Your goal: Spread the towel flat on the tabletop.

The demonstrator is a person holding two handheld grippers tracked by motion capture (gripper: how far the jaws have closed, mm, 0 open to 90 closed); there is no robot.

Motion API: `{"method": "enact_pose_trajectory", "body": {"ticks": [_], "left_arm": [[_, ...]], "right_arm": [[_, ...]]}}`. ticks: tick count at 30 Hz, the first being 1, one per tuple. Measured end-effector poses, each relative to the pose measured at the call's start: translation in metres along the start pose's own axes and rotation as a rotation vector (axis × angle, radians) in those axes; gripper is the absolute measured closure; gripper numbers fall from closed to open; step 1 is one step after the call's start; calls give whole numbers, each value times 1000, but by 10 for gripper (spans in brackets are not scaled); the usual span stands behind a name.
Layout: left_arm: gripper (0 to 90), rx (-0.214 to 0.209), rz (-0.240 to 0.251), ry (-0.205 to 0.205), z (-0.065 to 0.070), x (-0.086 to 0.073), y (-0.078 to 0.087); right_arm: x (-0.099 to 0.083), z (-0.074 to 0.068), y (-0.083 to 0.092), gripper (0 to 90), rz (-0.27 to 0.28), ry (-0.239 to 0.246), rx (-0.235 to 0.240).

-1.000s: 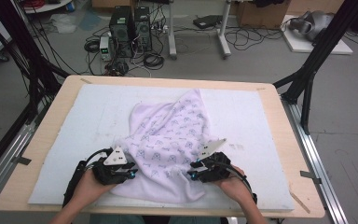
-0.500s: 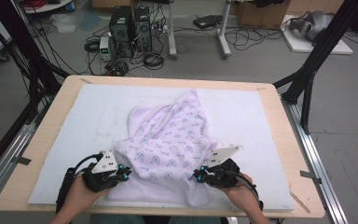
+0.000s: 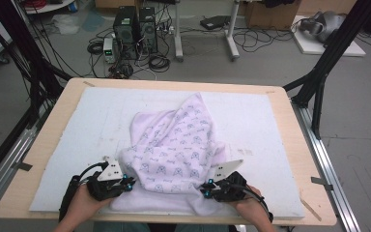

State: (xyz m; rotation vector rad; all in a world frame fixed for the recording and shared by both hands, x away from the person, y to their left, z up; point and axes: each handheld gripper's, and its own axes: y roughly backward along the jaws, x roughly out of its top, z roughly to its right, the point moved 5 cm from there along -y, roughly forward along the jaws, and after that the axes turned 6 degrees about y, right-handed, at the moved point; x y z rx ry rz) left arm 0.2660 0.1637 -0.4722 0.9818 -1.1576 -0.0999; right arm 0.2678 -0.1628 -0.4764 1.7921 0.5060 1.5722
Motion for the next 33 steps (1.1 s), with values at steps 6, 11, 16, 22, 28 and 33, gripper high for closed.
{"method": "enact_pose_trajectory", "body": {"ticks": [6, 11, 16, 22, 28, 33], "left_arm": [[857, -7, 32, 16, 3, 1, 17], [857, -20, 53, 20, 8, 0, 37], [800, -37, 75, 9, 15, 0, 54], [616, -28, 72, 23, 6, 2, 35], [714, -48, 18, 2, 0, -5, 1], [858, -49, 22, -6, 5, -6, 6]], "right_arm": [[0, -9, 10, 900, -5, 23, 20], [0, -25, 28, 900, 3, 53, 33], [0, -37, 49, 895, 42, 63, 58], [-1, -15, 39, 710, 30, 33, -17], [-7, 2, 7, 744, 6, 21, -4], [-9, 0, 7, 876, 19, 22, 14]]}}
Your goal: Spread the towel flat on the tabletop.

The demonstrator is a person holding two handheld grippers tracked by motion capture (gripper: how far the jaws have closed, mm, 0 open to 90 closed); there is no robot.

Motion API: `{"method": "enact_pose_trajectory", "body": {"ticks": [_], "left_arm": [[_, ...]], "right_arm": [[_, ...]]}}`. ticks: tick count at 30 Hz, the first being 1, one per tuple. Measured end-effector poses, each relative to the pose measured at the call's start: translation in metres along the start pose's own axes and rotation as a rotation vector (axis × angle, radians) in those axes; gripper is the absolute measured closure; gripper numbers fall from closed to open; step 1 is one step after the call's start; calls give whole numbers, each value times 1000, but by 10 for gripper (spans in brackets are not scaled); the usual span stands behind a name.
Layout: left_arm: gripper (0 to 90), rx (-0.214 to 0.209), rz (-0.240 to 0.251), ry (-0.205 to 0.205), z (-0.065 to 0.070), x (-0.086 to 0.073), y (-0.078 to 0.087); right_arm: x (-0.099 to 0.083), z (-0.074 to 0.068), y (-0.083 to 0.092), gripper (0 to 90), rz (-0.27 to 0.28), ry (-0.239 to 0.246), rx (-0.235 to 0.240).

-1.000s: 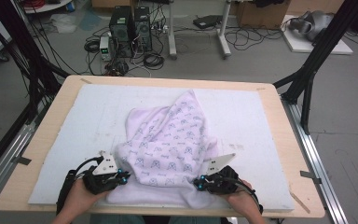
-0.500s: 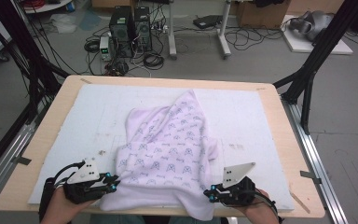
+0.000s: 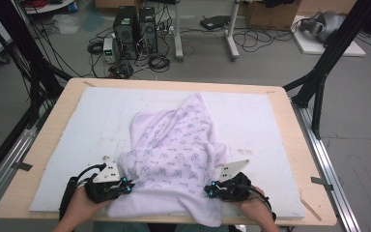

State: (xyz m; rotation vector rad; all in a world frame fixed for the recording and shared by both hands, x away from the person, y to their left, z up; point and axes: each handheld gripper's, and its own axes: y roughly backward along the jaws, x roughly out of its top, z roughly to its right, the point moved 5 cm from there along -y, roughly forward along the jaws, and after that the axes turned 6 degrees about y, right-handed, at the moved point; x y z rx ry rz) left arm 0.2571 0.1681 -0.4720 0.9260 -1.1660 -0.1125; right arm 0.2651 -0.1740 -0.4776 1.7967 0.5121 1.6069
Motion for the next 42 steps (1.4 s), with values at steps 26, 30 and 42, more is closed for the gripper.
{"method": "enact_pose_trajectory", "body": {"ticks": [26, 30, 42], "left_arm": [[746, -9, -11, -5, 1, 5, -8], [865, -16, -12, -4, 5, 1, -2], [677, -77, 53, -28, 42, 7, 45]], "right_arm": [[19, 3, -15, 758, -66, 58, -15], [16, 0, -14, 867, -35, 59, 6], [26, -51, 34, 756, 70, 76, 108]]}}
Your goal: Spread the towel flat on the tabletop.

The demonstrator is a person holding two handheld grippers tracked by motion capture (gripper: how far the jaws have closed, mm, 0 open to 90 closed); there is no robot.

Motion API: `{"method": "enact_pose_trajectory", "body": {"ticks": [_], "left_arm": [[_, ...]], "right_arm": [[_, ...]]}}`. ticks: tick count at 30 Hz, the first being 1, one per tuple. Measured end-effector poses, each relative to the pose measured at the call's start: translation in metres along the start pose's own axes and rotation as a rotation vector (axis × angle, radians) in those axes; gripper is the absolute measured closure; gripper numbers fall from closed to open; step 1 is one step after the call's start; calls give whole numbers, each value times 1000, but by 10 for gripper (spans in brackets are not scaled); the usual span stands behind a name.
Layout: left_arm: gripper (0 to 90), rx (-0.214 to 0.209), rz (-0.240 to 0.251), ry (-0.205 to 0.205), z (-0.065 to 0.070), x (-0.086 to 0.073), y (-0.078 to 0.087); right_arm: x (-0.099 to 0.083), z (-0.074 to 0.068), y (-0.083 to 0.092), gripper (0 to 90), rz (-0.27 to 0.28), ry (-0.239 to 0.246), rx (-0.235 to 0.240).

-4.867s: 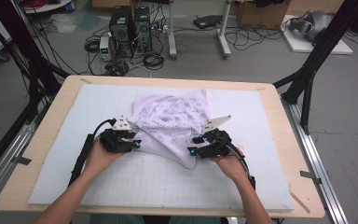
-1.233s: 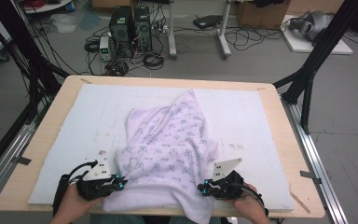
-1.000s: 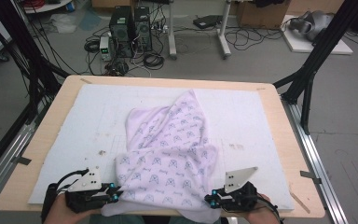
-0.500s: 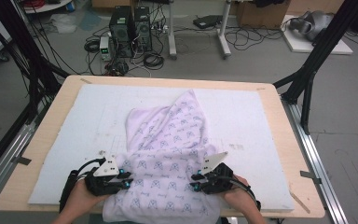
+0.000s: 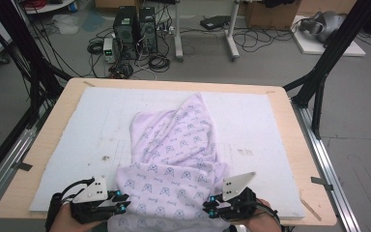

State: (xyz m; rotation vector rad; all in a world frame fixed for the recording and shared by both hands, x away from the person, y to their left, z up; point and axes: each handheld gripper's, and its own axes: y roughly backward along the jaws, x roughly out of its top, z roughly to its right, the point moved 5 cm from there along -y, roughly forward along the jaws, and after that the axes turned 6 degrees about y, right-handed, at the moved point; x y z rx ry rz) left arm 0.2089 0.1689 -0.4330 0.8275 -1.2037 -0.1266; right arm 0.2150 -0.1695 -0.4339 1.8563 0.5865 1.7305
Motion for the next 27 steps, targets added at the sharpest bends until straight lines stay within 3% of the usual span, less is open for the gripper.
{"method": "enact_pose_trajectory", "body": {"ticks": [2, 5, 7, 9, 10, 11, 14, 17, 20, 22, 24, 25, 27], "left_arm": [[635, 33, 3, -10, -8, 5, -4], [617, 57, -21, -13, -22, 3, -20], [618, 70, -51, 7, -32, -4, -36], [645, 73, -80, 0, -36, -11, -47], [673, 71, -61, -1, -36, -11, -47], [724, 70, -61, 7, -36, -11, -46], [856, 47, -65, -19, -28, -15, -43], [881, 29, -68, -10, -21, -19, -37], [896, -19, -54, 0, -8, -20, -22], [895, -48, -34, -4, 3, -18, -12], [833, -45, -21, -12, 6, -13, -7], [797, -36, -18, -15, 5, -11, -7], [722, 7, -11, -30, -4, -4, -12]], "right_arm": [[2, 9, 4, 688, -3, -1, -54], [-4, 32, -3, 618, -35, -27, -119], [-9, 43, -15, 597, -61, -37, -123], [-15, 50, -26, 606, -92, -41, -132], [-18, 52, -32, 647, -108, -41, -129], [-20, 52, -37, 687, -117, -51, -115], [-22, 50, -38, 846, -83, -59, -98], [-22, 41, -38, 864, -91, -42, -65], [-21, 25, -34, 867, -103, -23, -20], [-15, 13, -25, 855, -67, -5, 5], [-8, 4, -11, 774, 2, 4, 25], [-6, 5, -6, 744, 19, 1, 7], [-7, 14, -2, 693, -11, -6, -48]]}}
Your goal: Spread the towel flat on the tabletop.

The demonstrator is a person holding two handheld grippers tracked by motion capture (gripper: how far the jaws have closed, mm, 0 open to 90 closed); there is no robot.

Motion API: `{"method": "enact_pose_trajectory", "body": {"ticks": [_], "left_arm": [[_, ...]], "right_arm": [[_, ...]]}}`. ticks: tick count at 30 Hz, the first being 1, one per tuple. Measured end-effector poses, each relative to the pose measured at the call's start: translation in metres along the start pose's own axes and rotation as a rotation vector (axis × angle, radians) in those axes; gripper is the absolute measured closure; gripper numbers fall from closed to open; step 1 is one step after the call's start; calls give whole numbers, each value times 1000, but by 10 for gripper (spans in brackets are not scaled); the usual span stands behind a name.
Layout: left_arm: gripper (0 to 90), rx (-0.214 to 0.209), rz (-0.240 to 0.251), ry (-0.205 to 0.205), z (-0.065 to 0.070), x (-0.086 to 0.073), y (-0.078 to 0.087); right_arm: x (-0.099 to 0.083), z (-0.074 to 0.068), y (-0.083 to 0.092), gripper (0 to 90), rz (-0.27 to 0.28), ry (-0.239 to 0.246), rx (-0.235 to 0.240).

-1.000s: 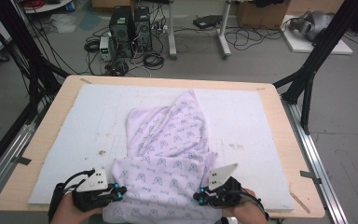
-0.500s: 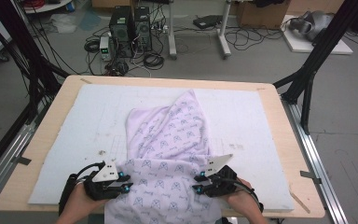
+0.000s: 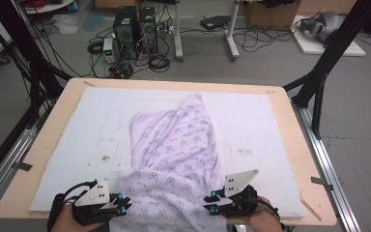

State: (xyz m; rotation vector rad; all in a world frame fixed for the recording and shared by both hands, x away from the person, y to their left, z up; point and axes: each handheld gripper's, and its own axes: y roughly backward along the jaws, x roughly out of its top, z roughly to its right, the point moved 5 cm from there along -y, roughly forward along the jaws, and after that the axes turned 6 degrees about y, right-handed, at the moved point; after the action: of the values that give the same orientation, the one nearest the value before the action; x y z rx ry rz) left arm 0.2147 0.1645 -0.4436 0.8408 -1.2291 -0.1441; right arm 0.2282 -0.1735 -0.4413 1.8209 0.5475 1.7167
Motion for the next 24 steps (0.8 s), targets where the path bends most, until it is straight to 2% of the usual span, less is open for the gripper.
{"method": "enact_pose_trajectory", "body": {"ticks": [3, 5, 7, 8, 10, 12, 16, 18, 20, 22, 24], "left_arm": [[622, 26, -9, 1, -14, 3, -16], [562, 46, -33, 7, -23, 1, -28], [567, 52, -58, 0, -26, -3, -38], [614, 63, -50, -12, -26, -5, -39], [816, 33, -48, 10, -25, -8, -37], [871, 42, -53, -2, -21, -10, -34], [880, 14, -58, 9, -11, -17, -22], [880, -9, -47, 14, 1, -20, -9], [878, -44, -32, 16, 14, -19, 2], [866, -75, -17, 12, 23, -15, 10], [744, -57, 0, 7, 22, -9, 12]], "right_arm": [[-4, 15, -10, 618, -41, -10, -49], [-9, 26, -21, 593, -73, -11, -67], [-13, 34, -32, 609, -92, -21, -70], [-14, 36, -35, 640, -79, -25, -68], [-14, 36, -35, 736, -68, -37, -77], [-14, 35, -35, 832, -67, -31, -65], [-17, 29, -30, 859, -60, -33, -39], [-18, 22, -25, 859, -58, -31, -29], [-18, 12, -14, 854, -28, -31, -11], [-15, 7, -5, 802, -4, -37, -3], [-13, 8, 2, 744, 0, -28, -24]]}}
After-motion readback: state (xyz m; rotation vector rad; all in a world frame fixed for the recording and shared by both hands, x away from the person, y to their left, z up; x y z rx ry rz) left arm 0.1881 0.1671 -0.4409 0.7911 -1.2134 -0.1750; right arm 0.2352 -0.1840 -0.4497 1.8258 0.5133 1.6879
